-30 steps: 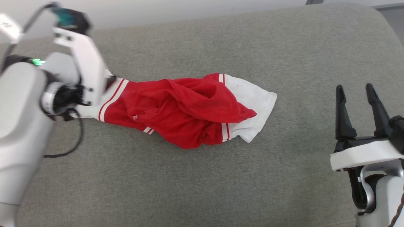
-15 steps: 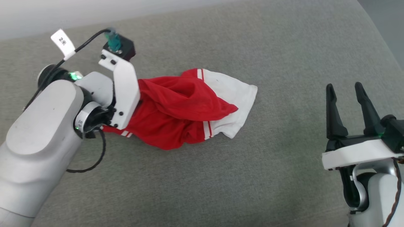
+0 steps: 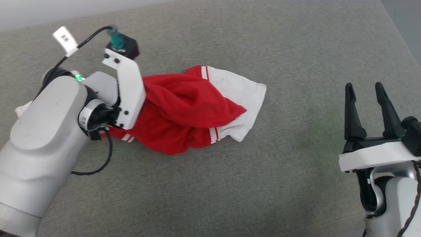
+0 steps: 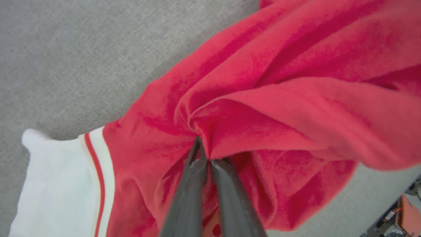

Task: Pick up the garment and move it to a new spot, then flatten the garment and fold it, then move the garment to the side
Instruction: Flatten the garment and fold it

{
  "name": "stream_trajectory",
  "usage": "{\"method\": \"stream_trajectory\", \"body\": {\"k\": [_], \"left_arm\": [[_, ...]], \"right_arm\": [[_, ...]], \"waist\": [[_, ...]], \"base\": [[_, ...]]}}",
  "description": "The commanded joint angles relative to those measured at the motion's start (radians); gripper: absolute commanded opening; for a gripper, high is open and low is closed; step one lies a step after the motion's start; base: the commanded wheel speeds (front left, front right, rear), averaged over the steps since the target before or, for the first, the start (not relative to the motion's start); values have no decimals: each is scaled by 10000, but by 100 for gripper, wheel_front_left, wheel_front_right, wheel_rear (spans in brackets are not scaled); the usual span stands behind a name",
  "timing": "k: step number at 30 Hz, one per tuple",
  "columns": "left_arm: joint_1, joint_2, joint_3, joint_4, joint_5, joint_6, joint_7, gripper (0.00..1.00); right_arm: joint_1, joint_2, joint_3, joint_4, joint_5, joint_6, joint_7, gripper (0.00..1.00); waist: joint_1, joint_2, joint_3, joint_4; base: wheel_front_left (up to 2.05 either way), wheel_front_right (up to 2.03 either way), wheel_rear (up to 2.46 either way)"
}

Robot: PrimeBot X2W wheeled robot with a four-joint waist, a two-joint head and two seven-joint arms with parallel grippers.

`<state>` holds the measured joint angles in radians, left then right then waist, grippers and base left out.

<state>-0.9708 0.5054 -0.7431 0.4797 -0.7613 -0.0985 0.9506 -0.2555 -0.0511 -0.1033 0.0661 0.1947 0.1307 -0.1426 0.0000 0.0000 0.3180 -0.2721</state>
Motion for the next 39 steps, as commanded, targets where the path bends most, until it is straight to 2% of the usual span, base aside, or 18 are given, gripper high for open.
{"method": "stream_trajectory", "body": {"k": [1,5,10,17,21,22,25,31,35,39], "left_arm": [[95,-26,-4,-396,-296,-70,250,0],[569,150,19,-1700,-781,62,815,0],[1463,572,8,-3589,-1227,553,1425,0],[2920,1188,-158,-5181,-1573,1150,1762,0],[3678,1419,-272,-5516,-1679,1321,1577,0],[3809,1486,-293,-5564,-1607,1290,1499,8],[4062,1585,-201,-5563,-1551,1376,1208,100],[3822,1790,455,-5831,-1875,1713,943,100],[3513,1958,984,-6394,-2469,2194,1488,100],[2942,1868,1150,-6510,-2467,2391,1749,100]], "right_arm": [[117,0,-137,-49,-115,1,-13,100],[185,0,-326,-169,-222,1,117,100],[227,0,-342,-350,-288,1,298,100],[190,-1,-263,-465,-210,-1,432,100],[158,-1,-220,-492,-194,1,520,100],[135,-1,-208,-492,-170,-1,536,100],[104,-1,-204,-468,-176,1,545,100],[258,-1,-189,-434,-269,-1,607,100],[407,-1,-151,-437,-313,1,658,100],[416,1,-112,-468,-285,1,708,100]], "waist": [[0,0,-132,208],[0,0,-292,538],[0,0,-379,870],[0,0,-327,1027],[0,0,-223,1067],[0,0,-194,1070],[0,0,-173,1091],[0,0,-413,1151],[0,0,-672,1181],[0,0,-794,1184]], "base": [[0,0,0],[0,0,0],[0,0,0],[0,0,0],[0,0,0],[0,0,0],[0,0,0],[0,0,0],[0,0,0],[0,0,0]]}}
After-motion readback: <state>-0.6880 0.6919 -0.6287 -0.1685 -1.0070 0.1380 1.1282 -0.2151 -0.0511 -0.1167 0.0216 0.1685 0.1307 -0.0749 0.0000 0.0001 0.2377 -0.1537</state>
